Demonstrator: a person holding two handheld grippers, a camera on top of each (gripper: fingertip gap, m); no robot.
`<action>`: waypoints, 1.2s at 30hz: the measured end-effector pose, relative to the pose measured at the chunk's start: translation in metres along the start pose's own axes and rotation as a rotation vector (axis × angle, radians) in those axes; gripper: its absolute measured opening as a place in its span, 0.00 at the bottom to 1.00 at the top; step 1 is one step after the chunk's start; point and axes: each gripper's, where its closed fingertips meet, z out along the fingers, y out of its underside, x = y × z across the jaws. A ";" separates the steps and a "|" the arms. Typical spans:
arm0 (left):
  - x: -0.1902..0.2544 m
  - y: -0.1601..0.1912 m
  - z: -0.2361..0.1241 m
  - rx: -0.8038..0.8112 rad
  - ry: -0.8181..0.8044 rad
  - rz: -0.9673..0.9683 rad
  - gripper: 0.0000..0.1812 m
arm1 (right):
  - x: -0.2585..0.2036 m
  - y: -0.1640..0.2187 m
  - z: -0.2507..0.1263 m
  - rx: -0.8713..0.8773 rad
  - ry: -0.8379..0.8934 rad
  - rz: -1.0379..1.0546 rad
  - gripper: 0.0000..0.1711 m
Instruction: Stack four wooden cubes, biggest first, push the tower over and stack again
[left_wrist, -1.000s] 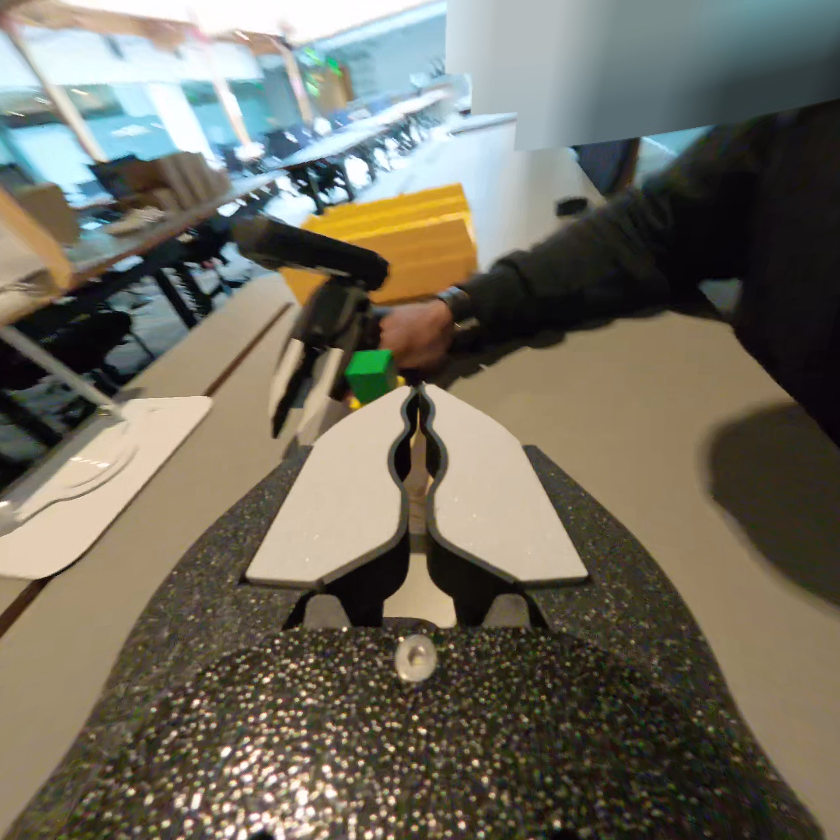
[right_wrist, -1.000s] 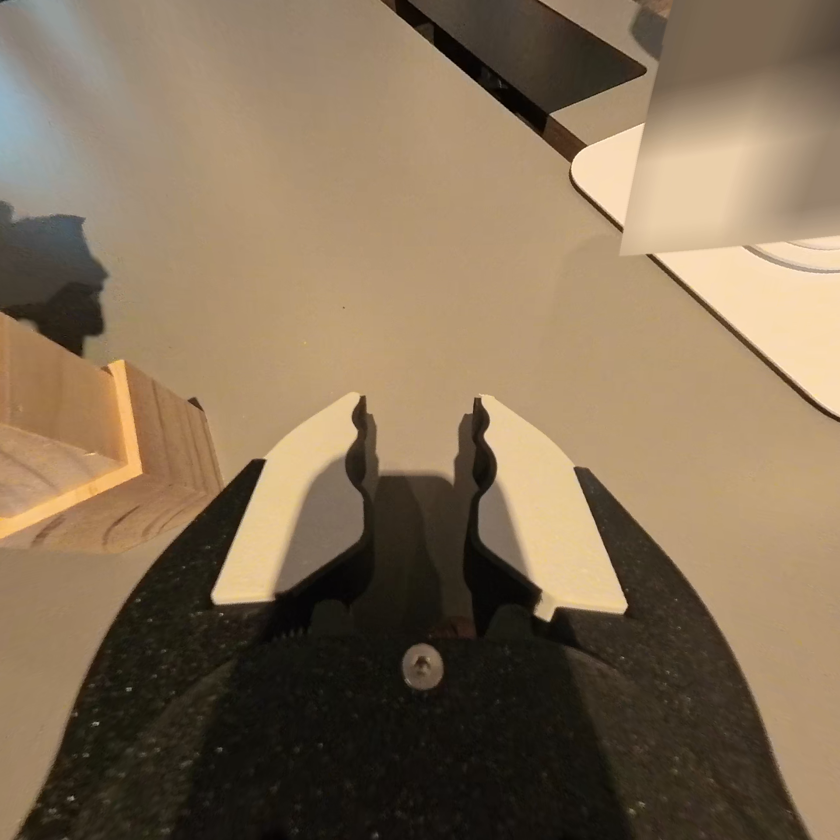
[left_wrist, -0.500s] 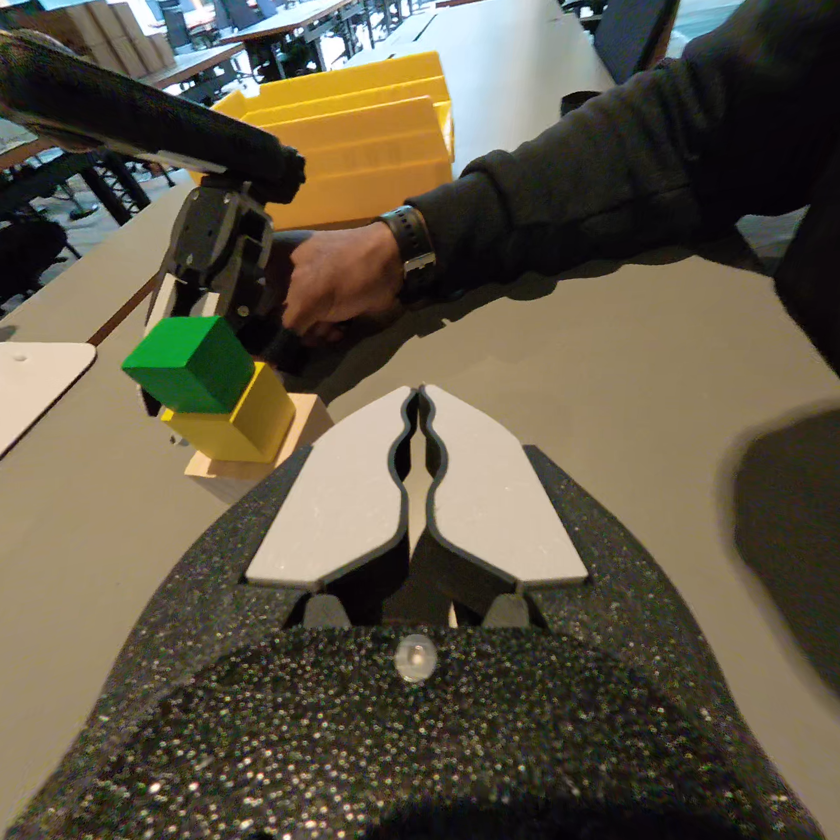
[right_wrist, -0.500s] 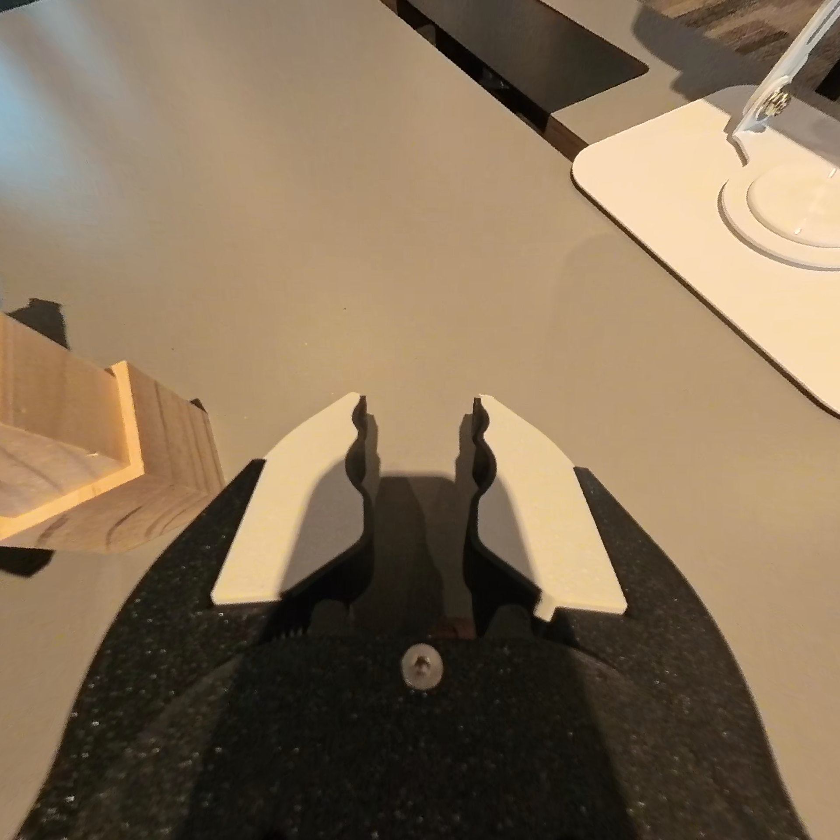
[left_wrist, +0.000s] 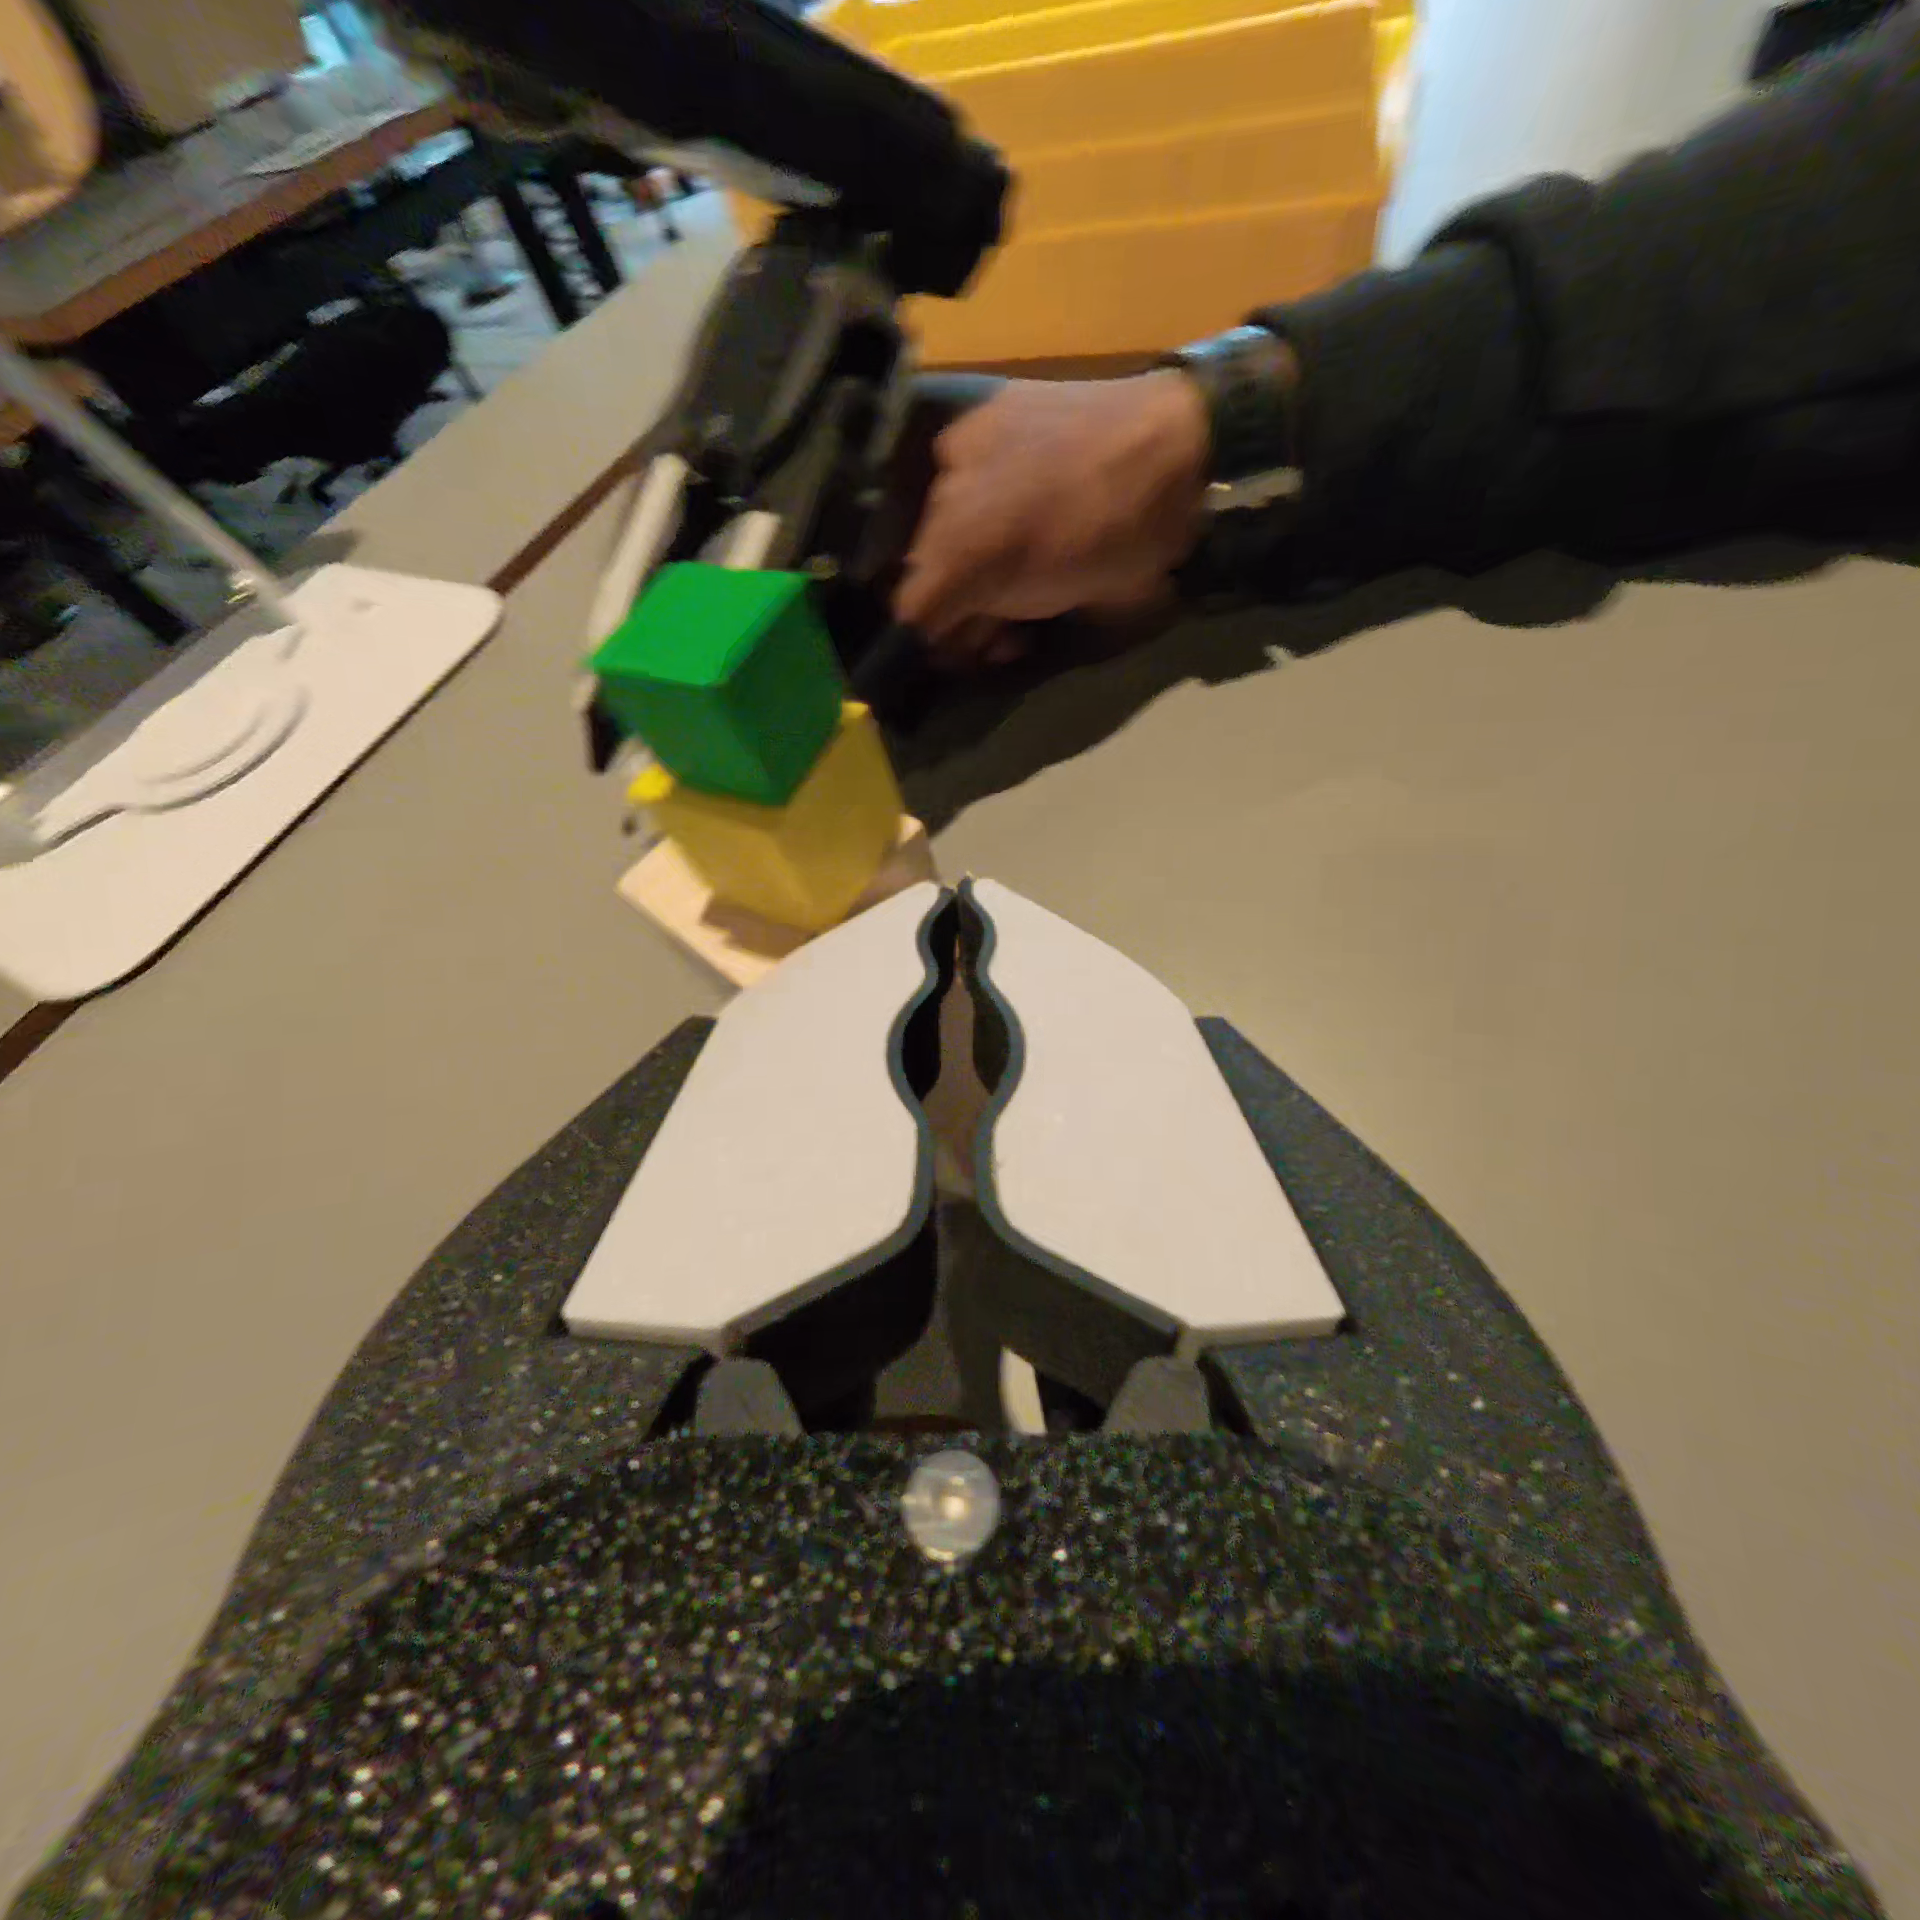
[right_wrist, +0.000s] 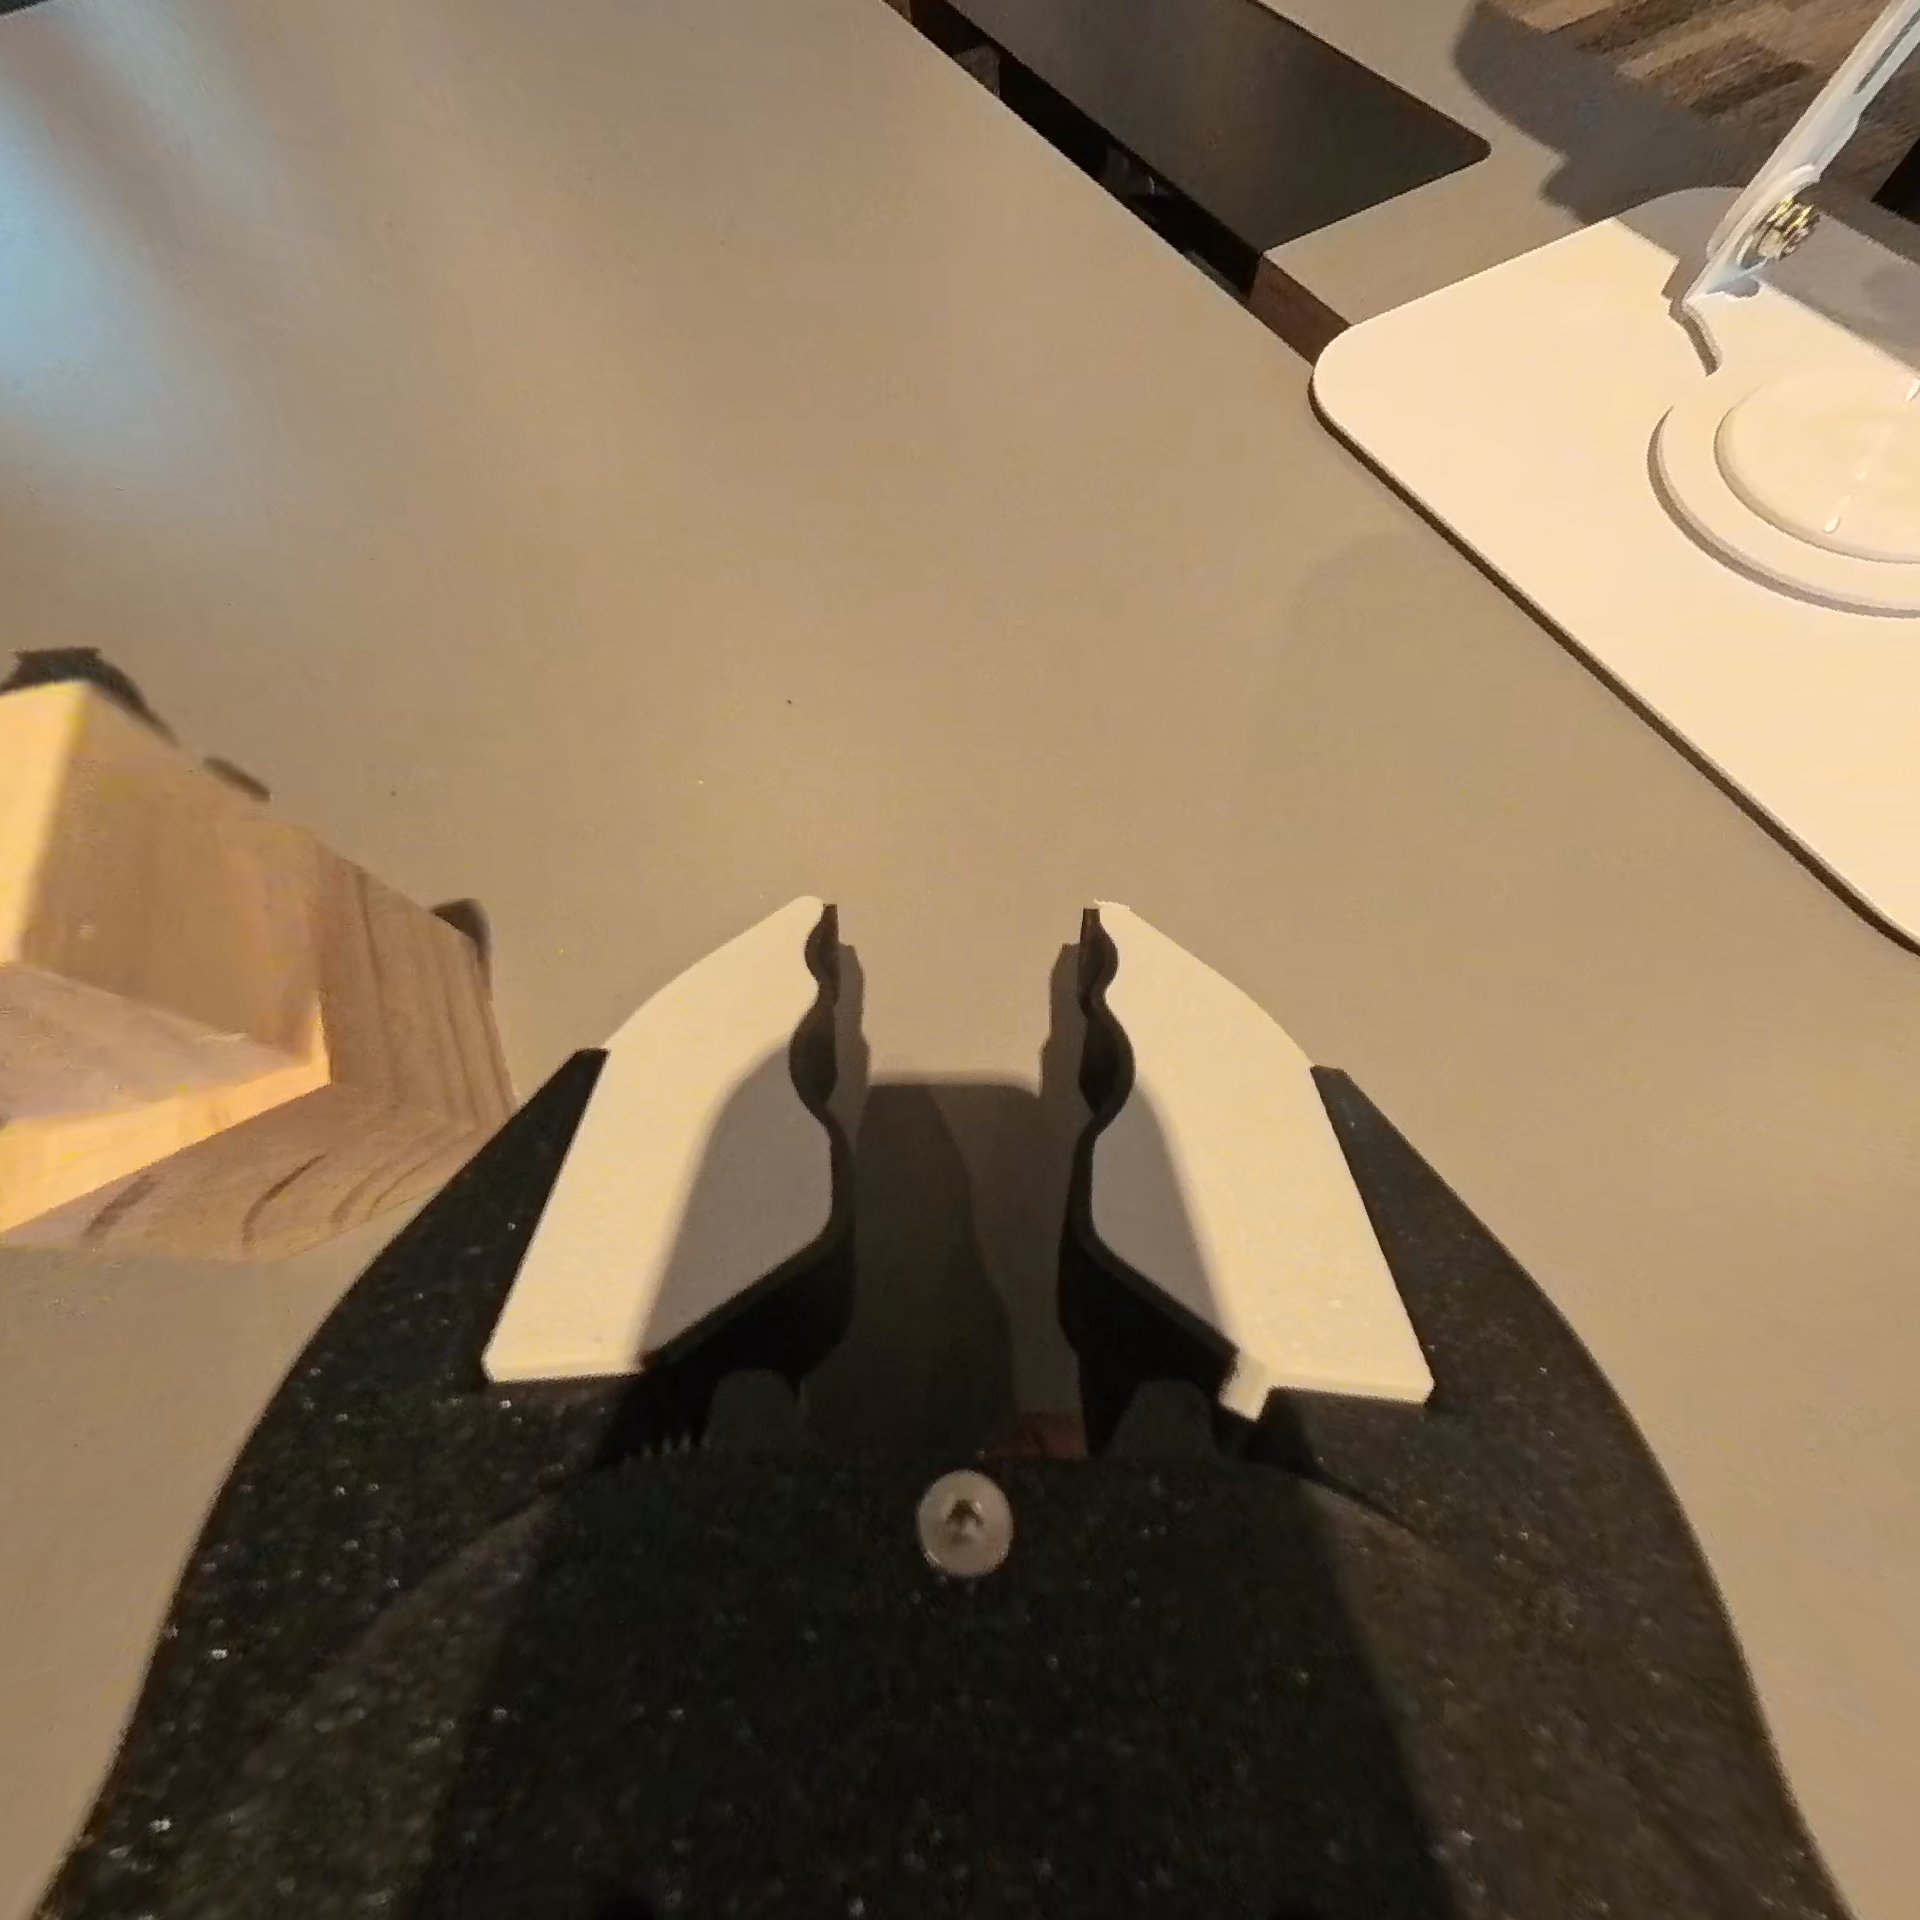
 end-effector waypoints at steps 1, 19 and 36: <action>-0.012 0.000 -0.003 0.012 -0.046 -0.042 0.00 | 0.000 0.000 0.000 0.000 0.000 0.000 0.26; -0.110 0.040 -0.032 -0.009 -0.400 -0.170 0.00 | 0.027 -0.016 -0.022 0.201 -0.047 0.283 0.24; -0.118 0.057 -0.025 -0.045 -0.250 -0.182 0.15 | -0.020 -0.008 -0.017 0.092 -0.311 0.091 0.39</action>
